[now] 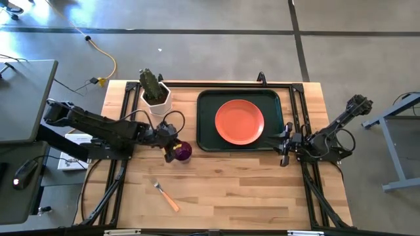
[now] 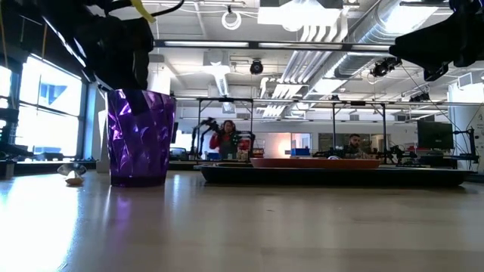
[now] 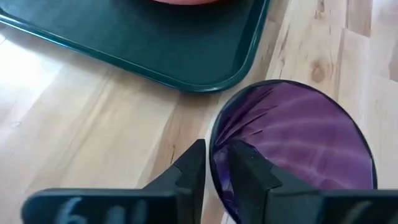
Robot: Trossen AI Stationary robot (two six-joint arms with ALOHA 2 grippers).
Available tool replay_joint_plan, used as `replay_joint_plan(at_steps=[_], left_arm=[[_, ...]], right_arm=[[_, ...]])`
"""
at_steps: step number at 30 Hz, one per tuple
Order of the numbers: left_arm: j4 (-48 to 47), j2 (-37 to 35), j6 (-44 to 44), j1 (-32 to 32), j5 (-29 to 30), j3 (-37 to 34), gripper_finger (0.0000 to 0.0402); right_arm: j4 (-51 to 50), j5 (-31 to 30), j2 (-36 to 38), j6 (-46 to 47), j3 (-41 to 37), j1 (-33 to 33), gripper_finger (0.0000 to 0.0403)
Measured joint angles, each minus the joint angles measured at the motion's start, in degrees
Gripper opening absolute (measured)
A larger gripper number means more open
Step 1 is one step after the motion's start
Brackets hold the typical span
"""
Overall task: Pick and place plate/cup/fork/spoon on tray
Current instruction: Put the purple cup on the black tray to the top left of the orange plate
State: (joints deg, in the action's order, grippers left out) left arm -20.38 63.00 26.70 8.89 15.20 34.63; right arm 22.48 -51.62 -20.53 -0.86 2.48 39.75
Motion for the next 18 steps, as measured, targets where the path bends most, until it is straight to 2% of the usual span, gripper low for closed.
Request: replay_joint_plan(at_steps=[7,11,15,18], left_arm=[[-3.24,2.30,1.21,-1.86,0.53,0.25,0.0012],[-1.00,4.59,1.08,-3.47,0.72,0.70,0.0011],[-2.66,6.78,-0.95,-5.83,1.16,5.15,0.0005],[-4.43,8.28,-2.89,-8.03,2.48,11.47,0.0005]], right_arm=[[0.19,-0.04,0.00,0.92,0.00,0.00,0.0112],[1.17,-0.30,0.00,0.88,0.00,0.00,0.0112],[1.76,-0.30,-0.02,0.87,0.00,0.00,0.0112],[2.17,-0.30,0.00,0.82,0.00,0.00,0.0112]])
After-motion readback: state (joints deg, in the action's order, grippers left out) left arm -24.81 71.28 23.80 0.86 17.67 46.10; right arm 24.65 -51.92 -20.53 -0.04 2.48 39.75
